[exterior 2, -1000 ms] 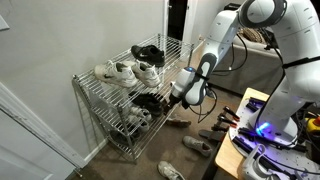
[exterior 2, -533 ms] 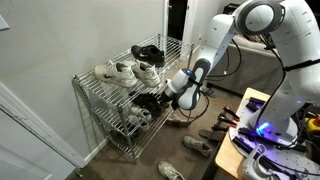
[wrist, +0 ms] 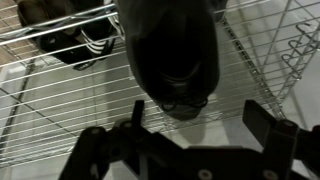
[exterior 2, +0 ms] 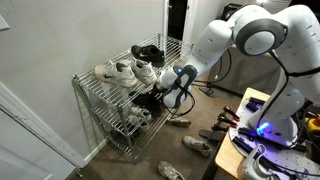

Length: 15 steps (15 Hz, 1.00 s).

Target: Move the black sneaker from the second shelf to the topmost shelf.

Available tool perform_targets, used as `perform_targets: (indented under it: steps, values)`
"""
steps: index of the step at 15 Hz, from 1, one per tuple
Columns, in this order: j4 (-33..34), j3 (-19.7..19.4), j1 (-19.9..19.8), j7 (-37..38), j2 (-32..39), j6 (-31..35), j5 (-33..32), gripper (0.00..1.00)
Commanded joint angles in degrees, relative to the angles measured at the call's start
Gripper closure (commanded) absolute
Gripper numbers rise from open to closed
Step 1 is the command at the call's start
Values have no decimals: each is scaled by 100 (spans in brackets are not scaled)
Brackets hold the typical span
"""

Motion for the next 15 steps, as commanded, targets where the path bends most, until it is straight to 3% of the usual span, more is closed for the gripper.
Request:
perform_targets:
  steps: [1, 5, 12, 13, 15]
  values:
    - [-101, -731, 652, 33, 146, -726, 484, 0]
    - [-140, -746, 510, 275, 60, -1572, -198, 0]
    - [168, -494, 110, 567, 237, -2164, -963, 0]
    - [180, -409, 15, 544, 233, -2189, -1046, 25]
    - [211, -261, -146, 506, 244, -2179, -1179, 33]
